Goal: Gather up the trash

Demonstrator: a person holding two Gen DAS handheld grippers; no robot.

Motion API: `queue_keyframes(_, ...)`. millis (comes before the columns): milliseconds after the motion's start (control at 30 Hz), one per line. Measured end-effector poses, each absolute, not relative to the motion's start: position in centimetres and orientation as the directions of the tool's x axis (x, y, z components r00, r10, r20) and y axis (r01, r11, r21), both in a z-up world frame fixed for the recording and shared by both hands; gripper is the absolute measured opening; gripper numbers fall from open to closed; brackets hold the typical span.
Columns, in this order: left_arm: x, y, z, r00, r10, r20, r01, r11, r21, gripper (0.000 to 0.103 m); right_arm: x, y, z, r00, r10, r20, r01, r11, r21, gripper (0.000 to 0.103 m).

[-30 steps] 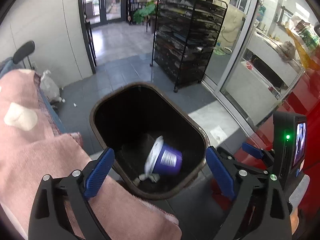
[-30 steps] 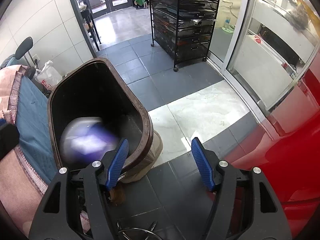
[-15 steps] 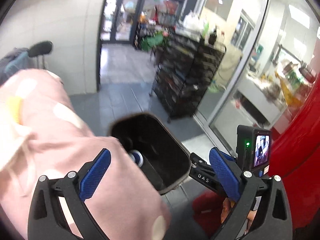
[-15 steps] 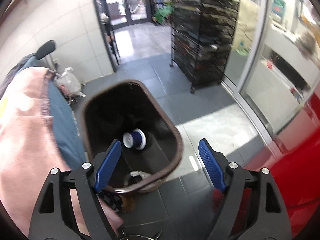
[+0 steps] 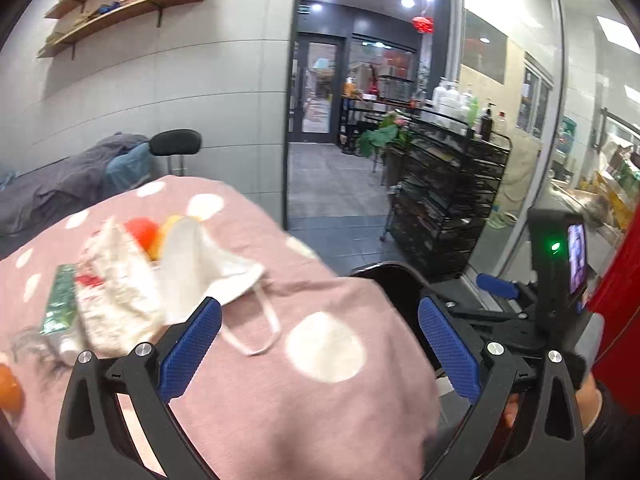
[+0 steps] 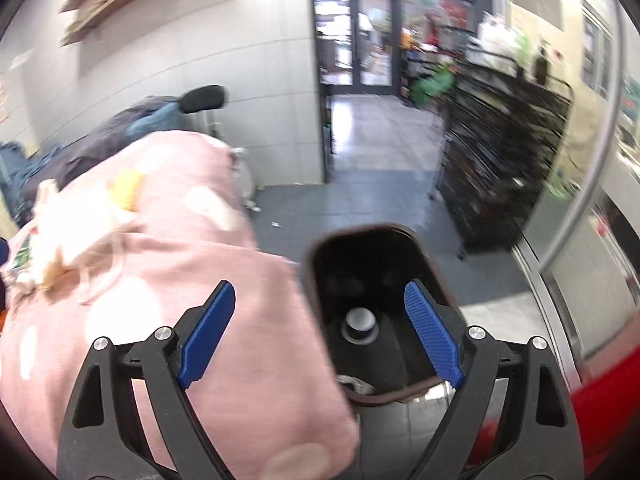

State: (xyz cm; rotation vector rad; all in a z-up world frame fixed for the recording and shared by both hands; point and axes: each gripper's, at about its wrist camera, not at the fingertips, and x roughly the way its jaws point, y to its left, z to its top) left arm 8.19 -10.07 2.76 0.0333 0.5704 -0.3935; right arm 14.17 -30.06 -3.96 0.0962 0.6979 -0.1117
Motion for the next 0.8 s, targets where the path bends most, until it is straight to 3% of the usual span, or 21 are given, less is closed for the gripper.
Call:
queue_keyframes(500, 7.0, 7.3, -0.1, 0.828, 0.045, -0.560, -0.102, 0.992, -0.072, 0.097, 16.4, -16.1, -1.4, 0.727, 0.255, -0.638, -0.276, 0.959, 0.068, 0.086)
queue_keyframes(800, 7.9, 16.4, -1.7, 0.766, 0.233, -0.600, -0.299, 0.954, -0.012, 0.097, 16.6, -11.6, -1.1, 0.708, 0.295, -0.642, -0.347, 0.936, 0.047, 0.086)
